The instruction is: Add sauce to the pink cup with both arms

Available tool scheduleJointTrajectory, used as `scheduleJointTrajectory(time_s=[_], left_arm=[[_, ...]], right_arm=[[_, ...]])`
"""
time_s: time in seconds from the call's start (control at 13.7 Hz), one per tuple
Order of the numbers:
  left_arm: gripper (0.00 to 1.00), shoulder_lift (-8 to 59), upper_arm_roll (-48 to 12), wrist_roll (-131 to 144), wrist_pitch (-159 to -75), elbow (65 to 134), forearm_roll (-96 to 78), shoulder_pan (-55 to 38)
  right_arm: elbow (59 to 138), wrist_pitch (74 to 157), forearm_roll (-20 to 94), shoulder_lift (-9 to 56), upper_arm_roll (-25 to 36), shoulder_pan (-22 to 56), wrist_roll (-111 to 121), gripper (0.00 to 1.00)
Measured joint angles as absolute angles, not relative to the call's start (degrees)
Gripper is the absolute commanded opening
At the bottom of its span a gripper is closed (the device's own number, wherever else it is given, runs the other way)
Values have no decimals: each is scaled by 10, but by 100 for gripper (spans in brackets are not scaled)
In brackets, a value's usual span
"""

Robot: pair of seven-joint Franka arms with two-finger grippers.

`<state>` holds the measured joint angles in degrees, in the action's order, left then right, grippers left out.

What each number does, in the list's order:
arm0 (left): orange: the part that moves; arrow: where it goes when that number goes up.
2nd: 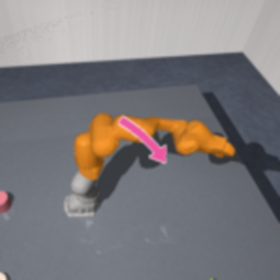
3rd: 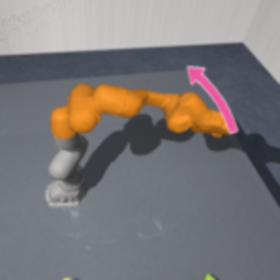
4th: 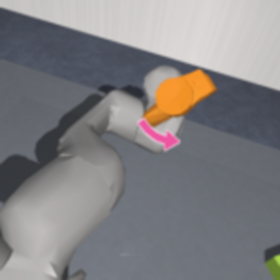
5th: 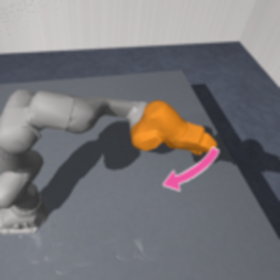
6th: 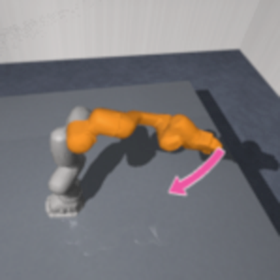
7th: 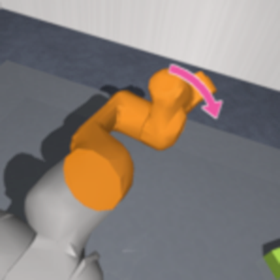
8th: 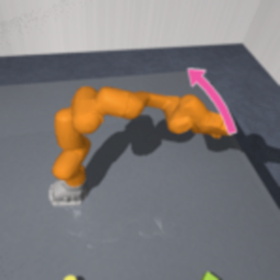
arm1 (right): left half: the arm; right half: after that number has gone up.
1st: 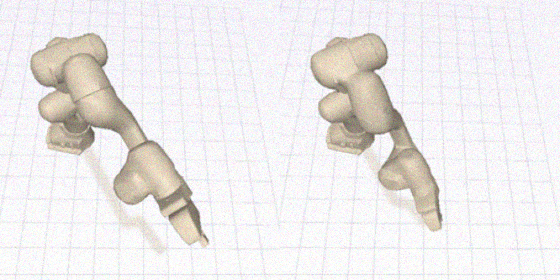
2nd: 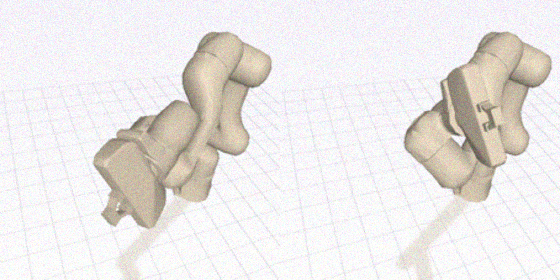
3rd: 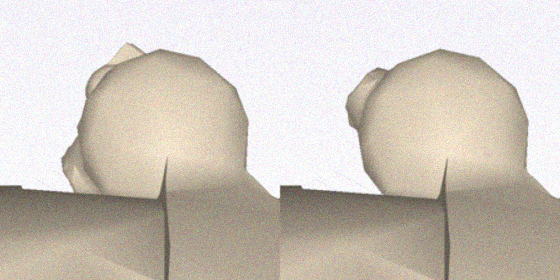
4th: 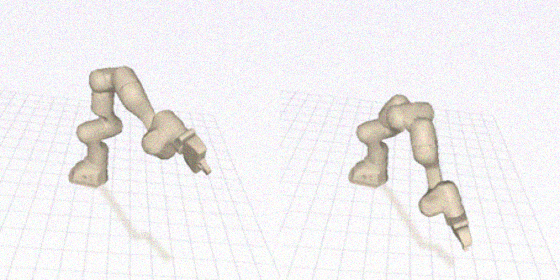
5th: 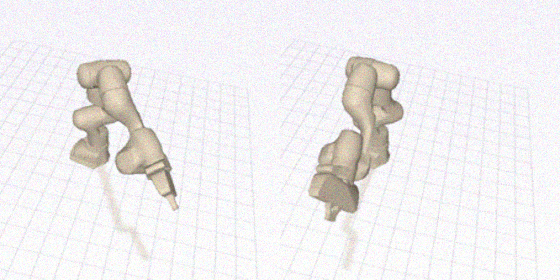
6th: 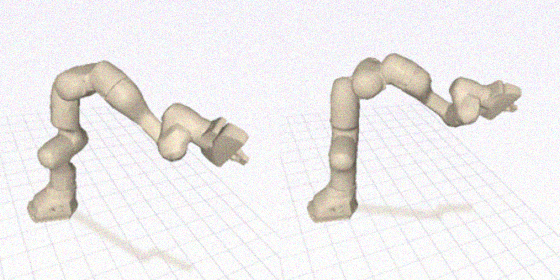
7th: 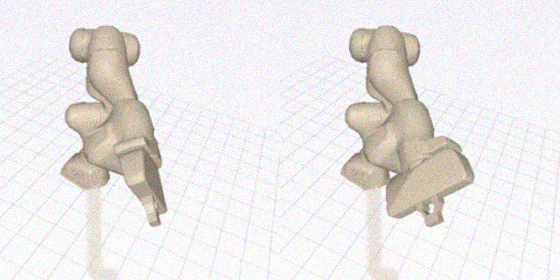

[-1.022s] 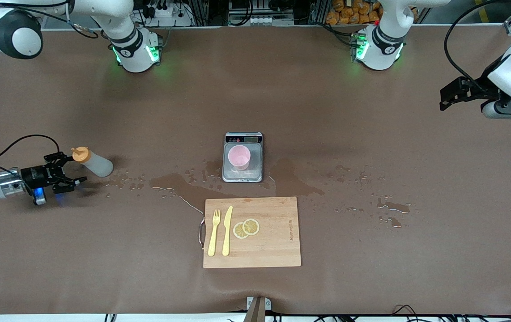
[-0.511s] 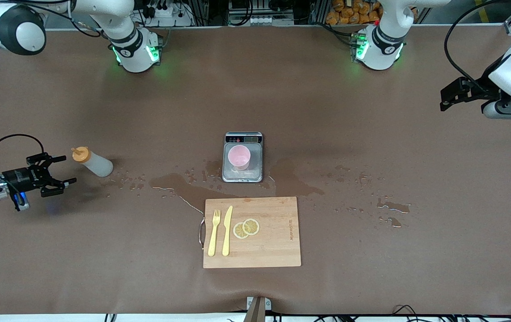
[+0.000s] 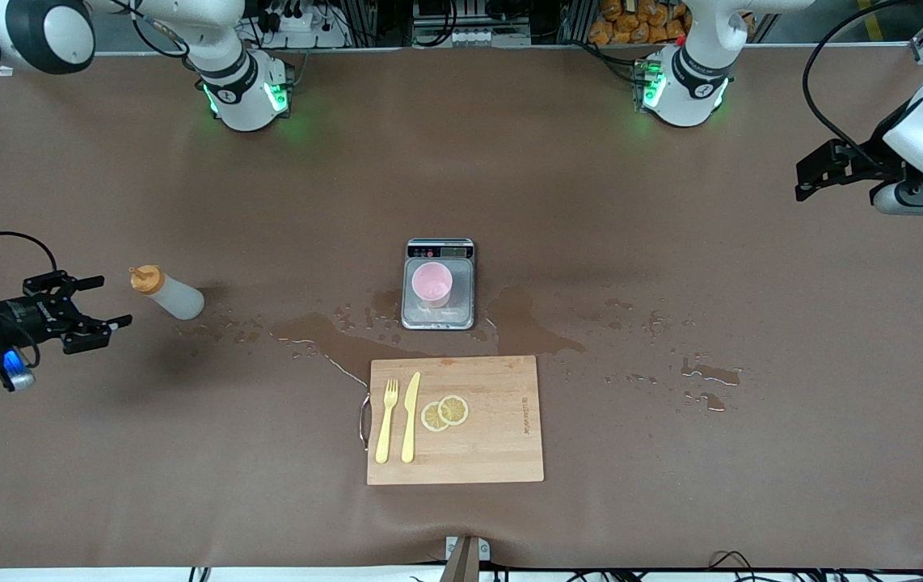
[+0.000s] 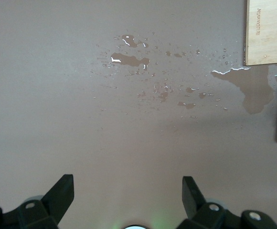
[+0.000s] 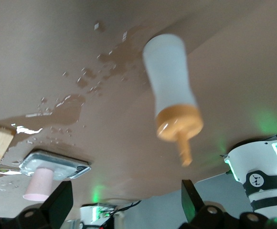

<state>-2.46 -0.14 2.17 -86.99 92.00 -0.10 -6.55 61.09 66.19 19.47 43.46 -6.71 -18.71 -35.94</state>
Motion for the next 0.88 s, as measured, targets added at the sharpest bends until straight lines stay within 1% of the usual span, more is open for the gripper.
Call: scheduleJointTrajectory(time_s=[0.29, 0.58, 0.88], left_arm=[[100, -25, -1, 22, -870, 920, -1, -65], [100, -25, 1, 22, -876, 920, -1, -65], [100, -23, 1, 22, -877, 920, -1, -65]], right_arm=[[610, 660, 183, 376, -69, -115, -362, 100], [610, 659, 181, 354, -69, -85, -363, 100], [611, 660, 180, 326, -70, -31, -363, 100]])
